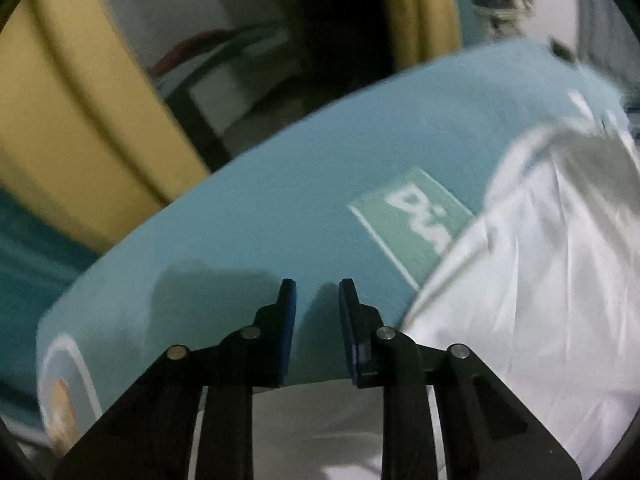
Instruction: Fold large clothes
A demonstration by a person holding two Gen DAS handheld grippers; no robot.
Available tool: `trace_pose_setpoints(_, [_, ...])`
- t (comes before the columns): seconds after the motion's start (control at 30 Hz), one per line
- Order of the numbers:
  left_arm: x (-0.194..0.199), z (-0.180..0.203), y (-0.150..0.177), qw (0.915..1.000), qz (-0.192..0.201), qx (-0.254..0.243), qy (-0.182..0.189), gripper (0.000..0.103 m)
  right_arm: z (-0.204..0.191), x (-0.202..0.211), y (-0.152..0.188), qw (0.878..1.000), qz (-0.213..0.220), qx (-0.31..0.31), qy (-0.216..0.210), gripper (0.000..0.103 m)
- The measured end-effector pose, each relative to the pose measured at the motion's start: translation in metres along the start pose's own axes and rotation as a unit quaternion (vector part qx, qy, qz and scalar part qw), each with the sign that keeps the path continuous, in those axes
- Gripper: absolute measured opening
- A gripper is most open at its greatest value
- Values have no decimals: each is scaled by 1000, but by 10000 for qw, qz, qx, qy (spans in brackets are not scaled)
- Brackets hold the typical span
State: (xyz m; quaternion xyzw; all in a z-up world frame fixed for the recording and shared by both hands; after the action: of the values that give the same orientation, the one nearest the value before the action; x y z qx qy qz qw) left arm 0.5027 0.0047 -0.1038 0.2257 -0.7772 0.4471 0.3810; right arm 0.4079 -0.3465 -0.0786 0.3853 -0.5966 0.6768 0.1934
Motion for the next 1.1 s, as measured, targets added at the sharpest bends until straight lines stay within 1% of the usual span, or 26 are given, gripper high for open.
trace_pose_setpoints(0.03, [11,-6,0,9998,138,163,46,37,8,8,9,9999,20,-136,78,62])
trace_pose_setpoints(0.07, [20,-10,2,9993,268,238,77,55,18,18,22,9993,30,-341,133,62])
trace_pose_setpoints(0.1, [28,-12,4,9989,365,288,87,61,26,26,32,9985,36,-526,158,62])
trace_pose_setpoints(0.13, [40,-13,9,9983,463,351,104,61,33,36,43,9972,46,-724,187,62])
trace_pose_setpoints(0.2, [59,-14,24,9978,454,453,196,61,40,53,66,9941,73,-1046,279,62])
trace_pose_setpoints(0.3, [80,-13,65,9969,251,727,184,61,47,78,102,9882,84,-1485,373,62])
trace_pose_setpoints(0.37, [96,-15,101,9940,95,1087,100,61,49,89,126,9831,62,-1797,357,62])
trace_pose_setpoints(0.4, [99,-19,116,9917,33,1285,61,62,51,93,137,9800,40,-1964,320,62])
trace_pose_setpoints(0.47, [110,-25,154,9829,-98,1838,-3,63,54,98,156,9731,0,-2299,160,62])
trace_pose_setpoints(0.53, [121,-27,187,9708,-231,2386,-75,67,52,101,171,9678,-52,-2517,-40,63])
trace_pose_setpoints(0.57, [123,-24,196,9674,-286,2516,-48,67,49,104,178,9666,33,-2560,-87,63])
trace_pose_setpoints(0.6, [124,-17,210,9640,-381,2632,67,67,47,109,182,9664,134,-2565,-95,63])
trace_pose_setpoints(0.63, [124,-10,218,9630,-435,2656,147,67,43,110,186,9645,165,-2628,-205,63])
trace_pose_setpoints(0.67, [126,-2,224,9639,-442,2621,159,67,41,113,190,9617,266,-2709,-336,57])
trace_pose_setpoints(0.7, [132,7,226,9686,-363,2459,31,67,37,112,193,9598,321,-2750,-464,45])
trace_pose_setpoints(0.73, [134,17,226,9730,-373,2279,54,67,33,110,196,9601,294,-2724,-560,17])
trace_pose_setpoints(0.77, [135,23,224,9763,-325,2140,18,66,28,108,198,9613,282,-2685,-558,11])
trace_pose_setpoints(0.8, [137,29,224,9792,-247,2012,20,50,26,109,200,9610,348,-2681,-578,9])
trace_pose_setpoints(0.83, [140,31,224,9794,-180,2006,119,33,23,111,201,9617,397,-2654,-565,8])
trace_pose_setpoints(0.87, [145,31,224,9774,-188,2093,219,4,23,113,201,9621,453,-2639,-523,7])
trace_pose_setpoints(0.9, [148,32,227,9764,-182,2146,168,3,23,117,202,9622,503,-2628,-502,6])
trace_pose_setpoints(0.93, [156,33,229,9758,-93,2184,86,2,24,122,202,9628,577,-2601,-461,6])
trace_pose_setpoints(0.97, [160,29,228,9751,-42,2214,79,2,25,128,202,9643,641,-2536,-416,5])
trace_pose_setpoints(1.0, [169,28,232,9725,34,2327,66,2,26,133,201,9659,666,-2473,-384,5])
trace_pose_setpoints(1.03, [174,28,234,9706,61,2405,92,2,27,137,202,9668,717,-2432,-324,5])
trace_pose_setpoints(1.1, [183,31,243,9658,47,2582,211,2,28,142,204,9694,684,-2343,-255,5])
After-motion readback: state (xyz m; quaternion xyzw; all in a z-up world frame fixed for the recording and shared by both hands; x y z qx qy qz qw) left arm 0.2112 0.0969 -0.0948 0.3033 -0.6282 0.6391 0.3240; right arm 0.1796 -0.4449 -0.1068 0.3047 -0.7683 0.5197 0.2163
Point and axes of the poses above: each gripper's, at about its wrist camera, not at the fingertips, and x roughly against the way its jaws point, z to its right, y to its underside, the point moved 2 cm from there along -x, roughly the way its jaws point, and after that the axes turned 7 degrees about -x, right-handed, at the moved point
